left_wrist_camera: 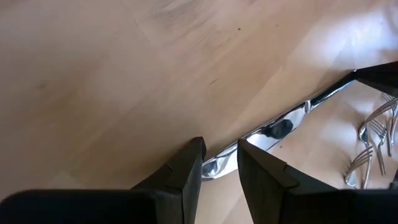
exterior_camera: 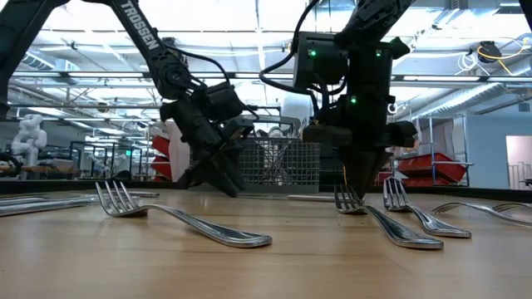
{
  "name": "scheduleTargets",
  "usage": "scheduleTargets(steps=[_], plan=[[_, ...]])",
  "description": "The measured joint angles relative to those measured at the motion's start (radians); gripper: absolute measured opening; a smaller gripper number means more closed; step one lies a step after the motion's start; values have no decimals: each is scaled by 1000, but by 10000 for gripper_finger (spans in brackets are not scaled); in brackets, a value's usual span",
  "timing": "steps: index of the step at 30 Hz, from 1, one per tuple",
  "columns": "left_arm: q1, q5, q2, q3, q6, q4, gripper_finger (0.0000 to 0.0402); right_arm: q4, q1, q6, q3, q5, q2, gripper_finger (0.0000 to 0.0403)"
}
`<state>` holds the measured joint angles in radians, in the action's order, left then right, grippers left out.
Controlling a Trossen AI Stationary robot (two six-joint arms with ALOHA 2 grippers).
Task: Sort silverware
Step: Put the silver knife into the gray utensil holder
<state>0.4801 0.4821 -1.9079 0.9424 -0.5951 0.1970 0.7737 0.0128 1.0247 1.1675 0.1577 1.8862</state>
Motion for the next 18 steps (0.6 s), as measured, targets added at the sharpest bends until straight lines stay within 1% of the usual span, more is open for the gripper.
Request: scheduleTargets(steps=[6,10,18], plan=[[49,40,13,-3,-27,17,116,5,-5,10,0,-15,0,0],[86,60,24,-4,-4,83,116,2,-17,10,0,-29,0,0],[77,49,25,-7,-22,61,116,-15,-26,-1,0,-31,0,0]])
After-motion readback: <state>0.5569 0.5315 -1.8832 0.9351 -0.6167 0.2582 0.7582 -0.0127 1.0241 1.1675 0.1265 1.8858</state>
